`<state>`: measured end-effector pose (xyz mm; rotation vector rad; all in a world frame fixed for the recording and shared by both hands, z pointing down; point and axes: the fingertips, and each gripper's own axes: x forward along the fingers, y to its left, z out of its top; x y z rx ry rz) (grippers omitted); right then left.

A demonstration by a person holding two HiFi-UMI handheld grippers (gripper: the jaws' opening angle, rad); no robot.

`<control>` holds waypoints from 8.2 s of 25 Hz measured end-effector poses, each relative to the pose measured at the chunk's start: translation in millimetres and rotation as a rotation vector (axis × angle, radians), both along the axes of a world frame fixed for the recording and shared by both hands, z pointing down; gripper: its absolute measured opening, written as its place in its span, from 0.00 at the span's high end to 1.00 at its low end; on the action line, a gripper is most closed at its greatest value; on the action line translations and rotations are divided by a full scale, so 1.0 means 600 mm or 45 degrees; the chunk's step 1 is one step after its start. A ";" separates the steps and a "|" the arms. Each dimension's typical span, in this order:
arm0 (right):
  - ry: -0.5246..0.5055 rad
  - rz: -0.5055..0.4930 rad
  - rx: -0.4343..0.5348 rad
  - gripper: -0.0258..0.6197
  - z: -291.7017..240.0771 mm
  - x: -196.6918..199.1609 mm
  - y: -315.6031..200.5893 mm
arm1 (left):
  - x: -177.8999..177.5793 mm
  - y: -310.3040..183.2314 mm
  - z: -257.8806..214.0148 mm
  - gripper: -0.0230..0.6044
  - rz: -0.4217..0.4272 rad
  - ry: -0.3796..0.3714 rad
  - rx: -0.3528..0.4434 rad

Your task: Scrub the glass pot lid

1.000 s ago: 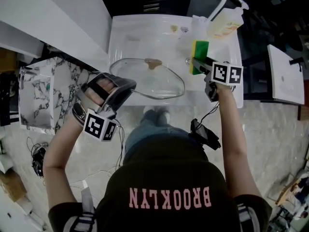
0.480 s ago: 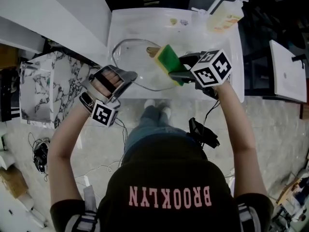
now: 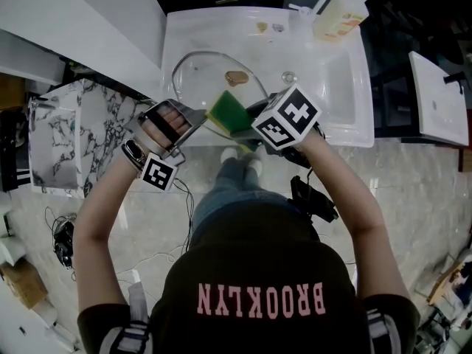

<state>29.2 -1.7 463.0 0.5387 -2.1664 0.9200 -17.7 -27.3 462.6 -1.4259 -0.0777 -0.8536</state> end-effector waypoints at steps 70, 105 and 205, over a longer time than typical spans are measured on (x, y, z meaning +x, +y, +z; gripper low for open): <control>0.057 0.226 -0.344 0.53 0.077 -0.065 -0.125 | -0.039 -0.087 0.086 0.80 -0.026 -0.089 0.025; 0.183 -0.216 -0.199 0.53 0.235 0.166 -0.220 | -0.032 -0.084 0.084 0.80 0.039 -0.124 -0.030; -0.031 0.068 -0.302 0.53 0.112 -0.070 -0.445 | -0.123 -0.074 0.108 0.77 0.021 -0.100 -0.068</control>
